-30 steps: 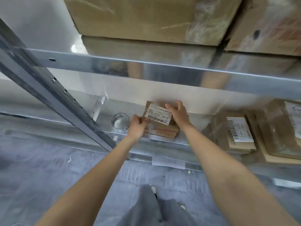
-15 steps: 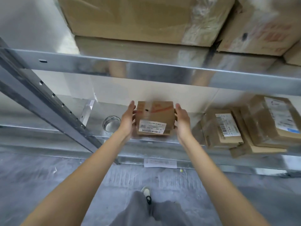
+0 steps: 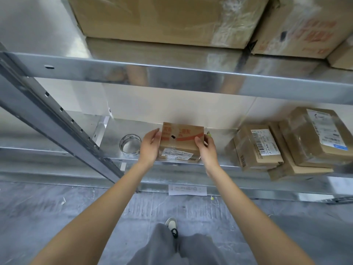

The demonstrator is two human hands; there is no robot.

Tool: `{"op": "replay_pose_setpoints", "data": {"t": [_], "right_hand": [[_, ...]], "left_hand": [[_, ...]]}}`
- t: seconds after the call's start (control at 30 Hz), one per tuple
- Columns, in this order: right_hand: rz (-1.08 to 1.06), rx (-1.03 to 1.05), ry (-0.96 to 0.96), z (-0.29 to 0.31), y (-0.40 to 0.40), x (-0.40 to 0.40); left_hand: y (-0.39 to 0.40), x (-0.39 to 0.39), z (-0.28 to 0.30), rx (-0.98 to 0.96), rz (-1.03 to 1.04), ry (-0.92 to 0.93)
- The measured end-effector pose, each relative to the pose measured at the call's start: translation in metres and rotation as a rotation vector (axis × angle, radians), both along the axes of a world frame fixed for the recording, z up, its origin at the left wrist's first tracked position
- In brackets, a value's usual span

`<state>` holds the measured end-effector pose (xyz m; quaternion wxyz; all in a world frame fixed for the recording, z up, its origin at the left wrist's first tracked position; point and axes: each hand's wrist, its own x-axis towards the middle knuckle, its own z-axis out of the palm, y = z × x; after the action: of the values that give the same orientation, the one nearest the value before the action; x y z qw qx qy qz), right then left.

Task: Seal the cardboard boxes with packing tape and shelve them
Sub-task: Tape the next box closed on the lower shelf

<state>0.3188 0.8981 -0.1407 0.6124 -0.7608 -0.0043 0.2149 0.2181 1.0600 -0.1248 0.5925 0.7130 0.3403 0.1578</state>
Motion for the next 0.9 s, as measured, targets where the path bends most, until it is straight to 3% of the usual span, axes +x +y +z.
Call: {"op": "replay_pose_setpoints", "data": {"t": [0.07,0.17,0.27,0.4,0.5,0.6,0.67,0.8,0.9], "right_hand": [[-0.02,-0.04,-0.038,0.0,-0.002,0.0],[-0.062,-0.099,-0.153,0.001,-0.004,-0.004],[-0.017,-0.149,-0.267,0.005,0.001,-0.009],[0.122,-0.296,-0.49,0.009,0.008,-0.015],[0.159,-0.41,-0.698,0.013,0.012,-0.016],[0.279,-0.395,-0.844,0.024,0.023,-0.017],[0.4,-0.249,-0.697,0.042,0.037,-0.02],[0.457,0.035,-0.199,0.08,0.054,-0.012],[0.438,0.069,-0.145,0.091,0.05,-0.004]], "left_hand": [[0.014,-0.015,-0.018,0.364,0.037,0.131],[0.037,-0.042,-0.044,0.769,-0.176,0.488],[0.043,-0.057,-0.049,0.847,-0.337,0.66],[0.05,-0.055,-0.039,0.898,-0.342,0.674],[0.053,-0.045,-0.021,0.79,-0.224,0.558],[0.035,-0.027,0.02,0.434,0.008,0.193],[0.018,-0.018,0.049,0.215,0.073,-0.012],[-0.008,-0.011,0.072,0.037,0.009,-0.161],[-0.021,-0.015,0.075,-0.047,0.022,-0.168]]}}
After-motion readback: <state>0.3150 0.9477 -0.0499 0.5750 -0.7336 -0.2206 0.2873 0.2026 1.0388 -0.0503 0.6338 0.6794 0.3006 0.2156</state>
